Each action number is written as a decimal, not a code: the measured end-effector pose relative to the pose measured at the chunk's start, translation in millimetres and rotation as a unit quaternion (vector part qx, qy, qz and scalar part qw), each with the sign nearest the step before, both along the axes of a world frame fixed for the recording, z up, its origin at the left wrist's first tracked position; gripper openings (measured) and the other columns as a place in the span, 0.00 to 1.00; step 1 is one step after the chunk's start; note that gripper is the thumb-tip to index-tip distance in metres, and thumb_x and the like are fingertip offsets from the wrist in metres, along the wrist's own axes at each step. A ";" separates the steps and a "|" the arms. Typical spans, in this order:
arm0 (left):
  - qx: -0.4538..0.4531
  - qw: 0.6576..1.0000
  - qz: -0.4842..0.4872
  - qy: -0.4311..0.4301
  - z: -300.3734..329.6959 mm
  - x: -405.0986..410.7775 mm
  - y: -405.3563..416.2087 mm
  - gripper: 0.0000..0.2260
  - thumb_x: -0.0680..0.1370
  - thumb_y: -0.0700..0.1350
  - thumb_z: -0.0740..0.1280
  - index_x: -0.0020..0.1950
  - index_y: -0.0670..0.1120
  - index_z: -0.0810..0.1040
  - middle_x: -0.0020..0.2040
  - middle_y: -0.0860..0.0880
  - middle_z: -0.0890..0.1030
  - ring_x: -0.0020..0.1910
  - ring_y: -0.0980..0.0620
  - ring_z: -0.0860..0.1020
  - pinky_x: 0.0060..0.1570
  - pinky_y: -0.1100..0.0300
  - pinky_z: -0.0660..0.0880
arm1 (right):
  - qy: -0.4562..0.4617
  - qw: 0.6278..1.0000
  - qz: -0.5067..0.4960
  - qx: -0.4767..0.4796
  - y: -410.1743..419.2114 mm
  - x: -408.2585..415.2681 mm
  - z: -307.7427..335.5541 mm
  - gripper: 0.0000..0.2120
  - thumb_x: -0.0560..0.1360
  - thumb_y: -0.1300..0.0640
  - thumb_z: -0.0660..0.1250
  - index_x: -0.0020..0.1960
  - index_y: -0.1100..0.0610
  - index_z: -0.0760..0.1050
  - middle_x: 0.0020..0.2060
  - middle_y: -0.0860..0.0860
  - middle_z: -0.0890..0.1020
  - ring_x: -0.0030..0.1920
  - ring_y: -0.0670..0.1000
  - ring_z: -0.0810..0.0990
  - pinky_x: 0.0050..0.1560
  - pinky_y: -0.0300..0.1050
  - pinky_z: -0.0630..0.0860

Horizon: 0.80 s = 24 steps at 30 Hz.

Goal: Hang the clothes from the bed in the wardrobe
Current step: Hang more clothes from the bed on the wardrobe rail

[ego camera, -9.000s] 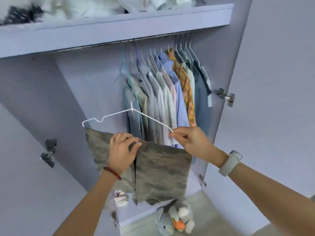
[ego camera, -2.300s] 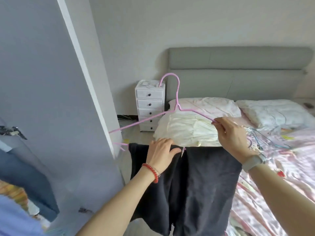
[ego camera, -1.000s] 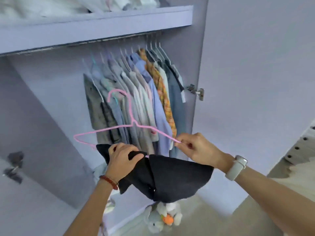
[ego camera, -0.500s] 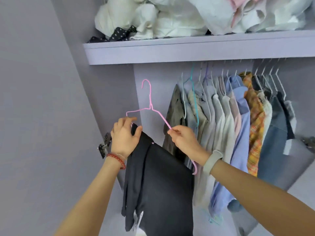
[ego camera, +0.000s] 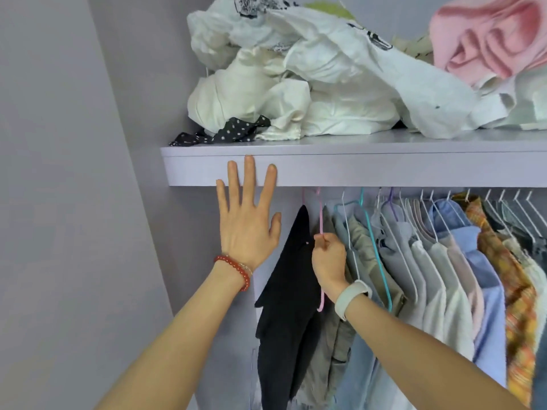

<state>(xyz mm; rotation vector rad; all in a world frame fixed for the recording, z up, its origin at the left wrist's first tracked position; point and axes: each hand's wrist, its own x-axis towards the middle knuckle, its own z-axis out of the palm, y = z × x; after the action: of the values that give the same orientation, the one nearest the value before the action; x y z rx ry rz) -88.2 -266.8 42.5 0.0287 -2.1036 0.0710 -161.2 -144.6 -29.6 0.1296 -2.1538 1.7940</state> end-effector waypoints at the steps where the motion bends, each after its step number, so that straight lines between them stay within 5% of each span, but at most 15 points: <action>1: -0.006 1.000 0.003 0.013 -3.4 -6.1 -3.2 0.36 0.72 0.47 0.67 0.75 0.47 0.51 0.74 0.39 0.49 0.72 0.36 0.45 0.68 0.38 0.47 | -0.007 1.000 -0.007 0.005 -2.8 -10.9 2.6 0.11 0.77 0.65 0.56 0.52 0.66 0.75 0.48 0.63 0.80 0.49 0.61 0.76 0.50 0.46 0.72; 4: -0.018 0.999 0.018 0.042 -10.9 -18.6 -8.7 0.37 0.72 0.50 0.66 0.75 0.48 0.49 0.74 0.42 0.47 0.73 0.38 0.45 0.69 0.40 0.45 | -0.024 0.999 -0.021 0.032 -10.7 -34.6 1.8 0.10 0.78 0.63 0.56 0.50 0.68 0.73 0.46 0.64 0.79 0.51 0.64 0.76 0.52 0.56 0.73; 8: -0.018 0.998 0.019 0.059 -12.5 -24.7 -9.3 0.37 0.72 0.51 0.65 0.75 0.48 0.49 0.74 0.43 0.47 0.73 0.40 0.45 0.69 0.40 0.44 | -0.066 0.998 -0.015 -0.006 -18.0 -31.6 -25.2 0.11 0.78 0.61 0.56 0.52 0.67 0.73 0.47 0.64 0.79 0.50 0.62 0.76 0.50 0.48 0.71; 11: -0.011 0.998 0.009 0.062 -12.0 -22.6 -6.8 0.36 0.72 0.49 0.65 0.75 0.48 0.50 0.74 0.42 0.47 0.73 0.39 0.46 0.69 0.39 0.45 | -0.072 0.997 -0.027 -0.022 -6.4 -30.8 -35.7 0.11 0.78 0.60 0.58 0.51 0.66 0.75 0.39 0.57 0.77 0.46 0.58 0.75 0.46 0.44 0.69; 14: 0.017 0.997 -0.012 0.069 -11.5 -20.4 -2.2 0.35 0.71 0.46 0.65 0.75 0.48 0.52 0.74 0.43 0.47 0.73 0.40 0.45 0.69 0.38 0.46 | -0.081 0.997 -0.012 -0.010 7.5 -33.6 -31.1 0.10 0.78 0.60 0.58 0.53 0.65 0.74 0.32 0.53 0.74 0.40 0.56 0.74 0.46 0.51 0.75; 18: 0.101 0.991 -0.074 0.053 -40.7 -11.3 16.6 0.33 0.71 0.43 0.64 0.74 0.48 0.56 0.75 0.41 0.51 0.74 0.41 0.46 0.69 0.38 0.47 | -0.054 0.995 0.017 0.079 26.6 -15.4 -31.4 0.12 0.77 0.66 0.57 0.58 0.68 0.71 0.46 0.63 0.79 0.50 0.62 0.77 0.55 0.51 0.72; 21: 0.143 0.984 -0.107 -0.023 -76.4 -6.1 33.7 0.29 0.71 0.42 0.63 0.73 0.47 0.62 0.74 0.38 0.57 0.73 0.40 0.51 0.68 0.35 0.49 | -0.005 0.990 0.033 0.135 48.2 12.5 -34.6 0.18 0.76 0.65 0.59 0.66 0.64 0.67 0.62 0.59 0.73 0.63 0.56 0.72 0.65 0.47 0.67; 24: 0.162 0.971 -0.140 -0.104 -108.0 -1.4 56.0 0.25 0.72 0.43 0.62 0.70 0.45 0.67 0.72 0.38 0.62 0.72 0.37 0.57 0.67 0.34 0.52 | 0.065 0.981 0.028 0.182 86.8 50.8 -43.7 0.19 0.76 0.65 0.59 0.67 0.61 0.67 0.65 0.57 0.71 0.67 0.53 0.68 0.69 0.46 0.63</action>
<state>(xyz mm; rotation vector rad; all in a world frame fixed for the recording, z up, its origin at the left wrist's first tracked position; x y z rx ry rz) -89.6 -210.8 -65.4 -0.0832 -2.2869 -0.4580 -110.4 -57.9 -73.3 0.3853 -2.3784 1.3586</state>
